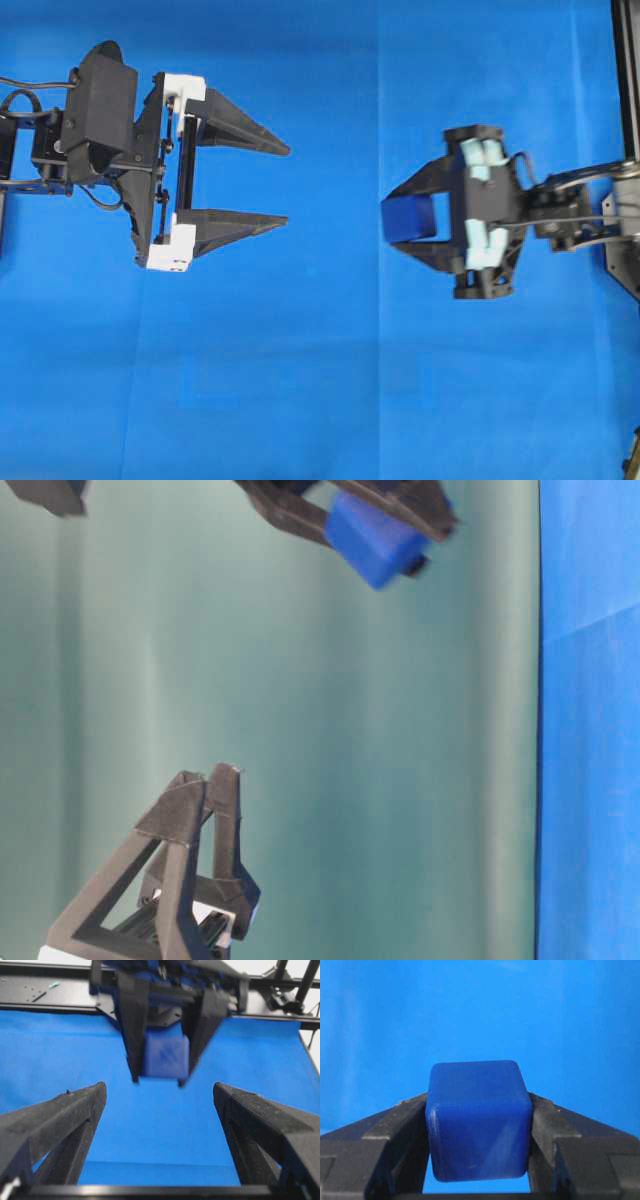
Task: Handover the blue block to the right arm after grasping it with the left arm, then place it in the designated position.
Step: 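Move the right gripper toward table center and lower the cube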
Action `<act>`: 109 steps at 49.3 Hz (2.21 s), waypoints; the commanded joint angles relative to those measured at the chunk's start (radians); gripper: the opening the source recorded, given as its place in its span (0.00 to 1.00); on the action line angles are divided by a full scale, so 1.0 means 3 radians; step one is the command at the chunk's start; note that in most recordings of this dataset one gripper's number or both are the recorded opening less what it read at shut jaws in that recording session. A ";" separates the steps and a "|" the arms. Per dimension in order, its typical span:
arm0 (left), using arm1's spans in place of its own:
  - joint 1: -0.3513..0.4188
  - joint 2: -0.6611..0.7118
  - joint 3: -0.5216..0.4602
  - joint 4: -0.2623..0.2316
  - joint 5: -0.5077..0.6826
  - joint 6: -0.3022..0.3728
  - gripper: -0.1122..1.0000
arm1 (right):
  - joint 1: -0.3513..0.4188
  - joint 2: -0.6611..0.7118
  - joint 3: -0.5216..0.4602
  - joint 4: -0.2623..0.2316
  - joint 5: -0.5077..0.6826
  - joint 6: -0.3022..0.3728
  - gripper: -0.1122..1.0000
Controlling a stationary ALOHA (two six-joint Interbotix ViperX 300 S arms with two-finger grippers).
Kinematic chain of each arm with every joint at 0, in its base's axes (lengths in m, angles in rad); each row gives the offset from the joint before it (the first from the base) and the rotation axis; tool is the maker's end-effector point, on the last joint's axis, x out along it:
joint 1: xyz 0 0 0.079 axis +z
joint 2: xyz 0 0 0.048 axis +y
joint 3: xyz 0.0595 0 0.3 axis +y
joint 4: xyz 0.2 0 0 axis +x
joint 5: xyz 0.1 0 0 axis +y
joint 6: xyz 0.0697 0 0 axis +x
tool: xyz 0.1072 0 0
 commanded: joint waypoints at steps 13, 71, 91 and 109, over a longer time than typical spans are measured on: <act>0.0000 -0.0046 -0.0072 -0.0005 -0.0031 0.0000 0.93 | -0.0046 0.0598 -0.0061 0.0010 -0.0634 0.0307 0.48; 0.0000 -0.0031 -0.0046 -0.0005 -0.0020 -0.0005 0.93 | -0.0077 0.1984 -0.0440 0.0174 -0.1386 0.0445 0.48; 0.0000 -0.0036 -0.0051 -0.0005 -0.0020 0.0005 0.93 | -0.0061 0.1897 -0.0440 0.0184 -0.1319 0.0450 0.48; 0.0000 -0.0036 -0.0041 -0.0005 -0.0020 0.0005 0.93 | -0.0031 0.1825 -0.0491 0.0256 -0.1110 0.0496 0.96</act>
